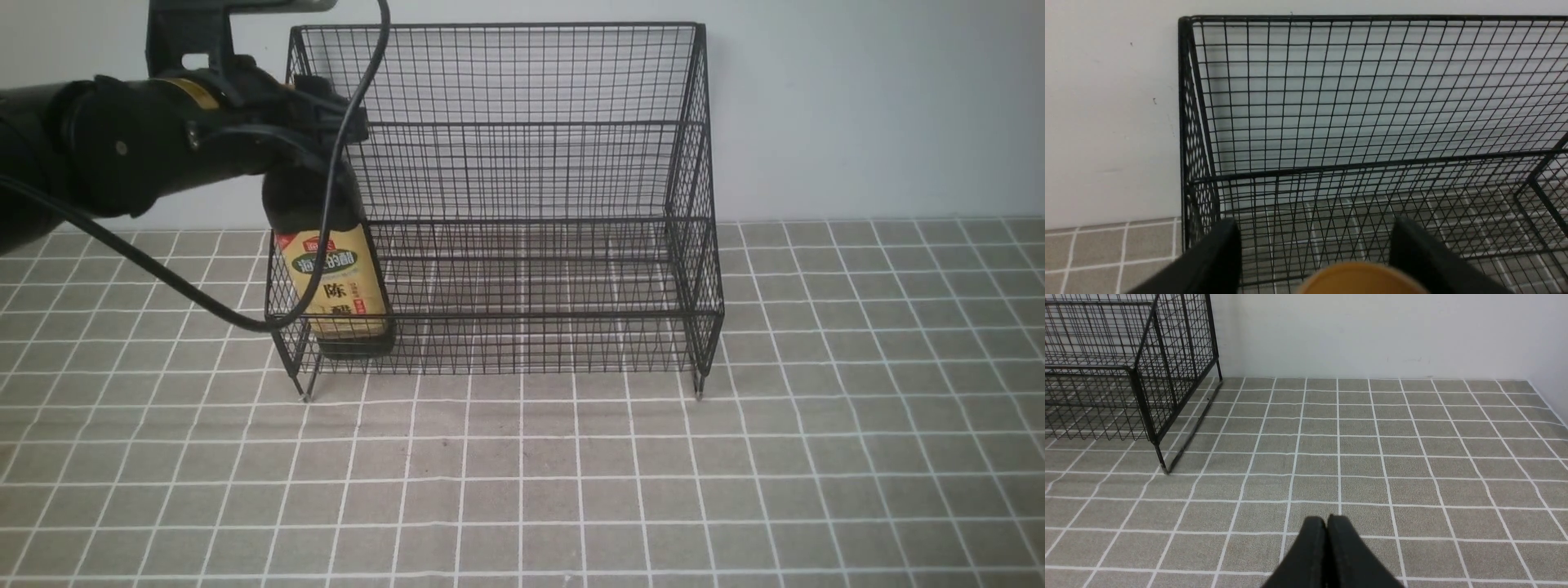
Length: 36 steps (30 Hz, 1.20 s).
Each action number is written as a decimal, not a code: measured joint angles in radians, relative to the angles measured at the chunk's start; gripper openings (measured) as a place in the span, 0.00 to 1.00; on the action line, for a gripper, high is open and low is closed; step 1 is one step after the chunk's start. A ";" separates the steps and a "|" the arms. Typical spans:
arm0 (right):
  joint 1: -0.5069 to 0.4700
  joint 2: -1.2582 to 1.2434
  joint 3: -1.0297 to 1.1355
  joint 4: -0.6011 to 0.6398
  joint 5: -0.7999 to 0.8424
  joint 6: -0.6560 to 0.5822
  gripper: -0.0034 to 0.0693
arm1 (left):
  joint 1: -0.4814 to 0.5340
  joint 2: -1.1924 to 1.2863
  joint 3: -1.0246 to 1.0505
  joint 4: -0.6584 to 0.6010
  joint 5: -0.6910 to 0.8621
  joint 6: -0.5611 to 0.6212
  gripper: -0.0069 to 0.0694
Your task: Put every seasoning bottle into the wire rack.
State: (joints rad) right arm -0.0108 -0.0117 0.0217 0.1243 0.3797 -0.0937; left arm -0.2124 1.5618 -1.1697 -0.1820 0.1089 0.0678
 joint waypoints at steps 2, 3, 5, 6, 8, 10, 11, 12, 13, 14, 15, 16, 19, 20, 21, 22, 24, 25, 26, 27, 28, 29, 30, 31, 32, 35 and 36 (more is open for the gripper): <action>0.000 0.000 0.000 0.000 0.000 0.000 0.03 | -0.001 -0.009 0.000 0.009 0.021 0.000 0.74; 0.000 0.000 0.000 0.000 0.000 0.000 0.03 | -0.001 -0.026 0.000 0.026 0.052 0.000 0.79; 0.000 0.000 0.000 0.000 0.000 0.000 0.03 | -0.001 -0.047 0.000 0.038 0.074 0.001 0.82; 0.000 0.000 0.000 0.000 0.000 0.000 0.03 | -0.001 -0.067 0.000 0.041 0.085 0.001 0.83; 0.000 0.000 0.000 0.000 0.000 0.000 0.03 | -0.001 -0.093 0.000 0.042 0.093 0.003 0.83; 0.000 0.000 0.000 0.000 0.000 0.000 0.03 | -0.001 -0.135 0.000 0.043 0.095 0.004 0.83; 0.000 0.000 0.000 0.000 0.000 0.000 0.03 | -0.001 -0.162 0.000 0.044 0.096 0.004 0.83; 0.000 0.000 0.000 0.000 0.000 0.000 0.03 | -0.001 -0.191 0.000 0.044 0.101 0.004 0.83; 0.000 0.000 0.000 0.000 0.000 0.000 0.03 | -0.001 -0.206 0.000 0.044 0.110 0.004 0.82; 0.000 0.000 0.000 0.000 0.000 0.000 0.03 | -0.001 -0.244 0.000 0.045 0.138 0.004 0.81; 0.000 0.000 0.000 0.000 0.000 0.000 0.03 | -0.001 -0.261 0.000 0.045 0.166 0.004 0.79; 0.000 0.000 0.000 0.000 0.000 0.000 0.03 | -0.001 -0.283 -0.001 0.045 0.193 0.003 0.75; 0.000 0.000 0.000 0.000 0.000 0.000 0.03 | -0.001 -0.368 -0.003 0.047 0.397 0.000 0.56; 0.000 0.000 0.000 0.000 0.000 0.000 0.03 | -0.001 -0.399 -0.003 0.048 0.486 0.000 0.46; 0.000 0.000 0.000 0.000 0.000 0.000 0.03 | -0.001 -0.411 -0.003 0.048 0.522 0.000 0.41; 0.000 0.000 0.000 0.000 0.000 0.000 0.03 | -0.001 -0.442 -0.003 0.049 0.592 0.000 0.33; 0.000 0.000 0.000 0.000 0.000 0.000 0.03 | -0.001 -0.533 0.023 0.049 0.758 0.000 0.14; 0.000 0.000 0.000 0.000 0.000 0.000 0.03 | -0.001 -0.596 0.053 0.038 0.780 0.000 0.11; 0.000 0.000 0.000 0.000 0.000 0.000 0.03 | -0.001 -0.636 0.085 0.031 0.781 0.000 0.09; 0.000 0.000 0.000 0.000 0.000 0.000 0.03 | -0.001 -0.690 0.121 0.022 0.780 0.000 0.09; 0.000 0.000 0.000 0.000 0.000 0.000 0.03 | -0.001 -0.723 0.143 0.019 0.776 0.000 0.09; 0.000 0.000 0.000 0.000 0.000 0.000 0.03 | -0.001 -0.792 0.183 0.013 0.767 0.000 0.08; 0.000 0.000 0.000 0.000 0.000 0.000 0.03 | -0.001 -0.848 0.222 0.010 0.760 0.000 0.08; 0.000 0.000 0.000 0.000 0.000 0.000 0.03 | -0.001 -0.882 0.253 0.007 0.751 0.000 0.08; 0.000 0.000 0.000 0.000 0.000 0.000 0.03 | -0.001 -0.904 0.260 0.006 0.747 -0.001 0.08; 0.000 0.000 0.000 0.000 0.000 0.000 0.03 | -0.001 -1.069 0.367 0.003 0.740 -0.003 0.08; 0.000 0.000 0.000 0.000 0.000 0.000 0.03 | -0.001 -1.095 0.375 0.002 0.740 -0.003 0.08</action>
State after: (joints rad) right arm -0.0108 -0.0117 0.0217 0.1243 0.3797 -0.0937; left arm -0.2134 0.4672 -0.7944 -0.1804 0.8492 0.0652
